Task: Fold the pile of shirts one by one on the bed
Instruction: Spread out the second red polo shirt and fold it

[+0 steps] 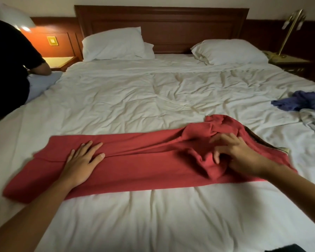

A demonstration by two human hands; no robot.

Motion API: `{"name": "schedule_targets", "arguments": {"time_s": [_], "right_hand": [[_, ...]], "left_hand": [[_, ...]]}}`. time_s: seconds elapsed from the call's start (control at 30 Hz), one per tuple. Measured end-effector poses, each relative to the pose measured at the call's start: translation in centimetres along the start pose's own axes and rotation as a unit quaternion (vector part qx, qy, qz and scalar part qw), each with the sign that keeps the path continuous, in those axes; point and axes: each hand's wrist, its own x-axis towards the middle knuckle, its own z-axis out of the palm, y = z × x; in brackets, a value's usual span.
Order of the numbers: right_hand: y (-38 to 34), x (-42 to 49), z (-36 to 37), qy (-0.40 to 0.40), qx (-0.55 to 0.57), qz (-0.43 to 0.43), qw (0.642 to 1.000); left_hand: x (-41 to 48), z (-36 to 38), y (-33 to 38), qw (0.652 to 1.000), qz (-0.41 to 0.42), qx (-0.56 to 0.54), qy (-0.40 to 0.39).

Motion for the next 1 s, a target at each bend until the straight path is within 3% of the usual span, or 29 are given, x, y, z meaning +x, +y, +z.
{"name": "schedule_targets", "arguments": {"time_s": [0.07, 0.2, 0.3, 0.47, 0.53, 0.57, 0.7, 0.73, 0.87, 0.93, 1.0], "right_hand": [[0.3, -1.9, 0.5, -0.032, 0.044, 0.009, 0.998], [0.2, -3.8, -0.3, 0.100, 0.112, -0.008, 0.989], [0.4, -4.4, -1.6, 0.141, 0.127, -0.024, 0.982], [1.5, -5.8, -3.8, 0.007, 0.086, 0.057, 0.995], [1.6, -5.4, -4.1, -0.033, 0.196, 0.128, 0.972], [2.1, -4.9, -3.7, -0.007, 0.243, 0.157, 0.957], [2.9, -0.2, -1.1, 0.126, 0.068, 0.156, 0.977], [3.3, 1.3, -0.2, 0.118, 0.037, 0.162, 0.979], [5.5, 6.8, 3.0, -0.059, -0.054, 0.215, 0.973], [6.5, 8.4, 4.4, -0.086, -0.073, 0.213, 0.971], [7.1, 9.2, 4.7, -0.052, -0.061, 0.192, 0.978]], "left_hand": [[0.0, 0.1, 0.0, 1.000, -0.001, 0.001, 0.003], [-0.2, 0.1, 0.2, 1.000, -0.003, -0.002, 0.008], [-0.2, 0.0, 0.2, 1.000, -0.004, -0.001, 0.007], [-0.1, -0.1, 0.3, 1.000, -0.005, 0.003, 0.000], [-0.1, -0.1, 0.3, 1.000, -0.006, 0.007, -0.008], [-0.1, -0.2, 0.2, 1.000, -0.006, 0.008, -0.013], [-0.1, -0.6, -0.1, 0.999, 0.005, 0.007, -0.036], [0.0, -0.6, -0.2, 0.999, 0.011, 0.010, -0.040], [0.3, -0.6, -0.9, 0.999, 0.030, 0.010, -0.032], [0.4, -0.4, -1.1, 0.999, 0.035, 0.008, -0.026], [0.5, -0.2, -1.3, 0.999, 0.036, 0.003, -0.021]]}}
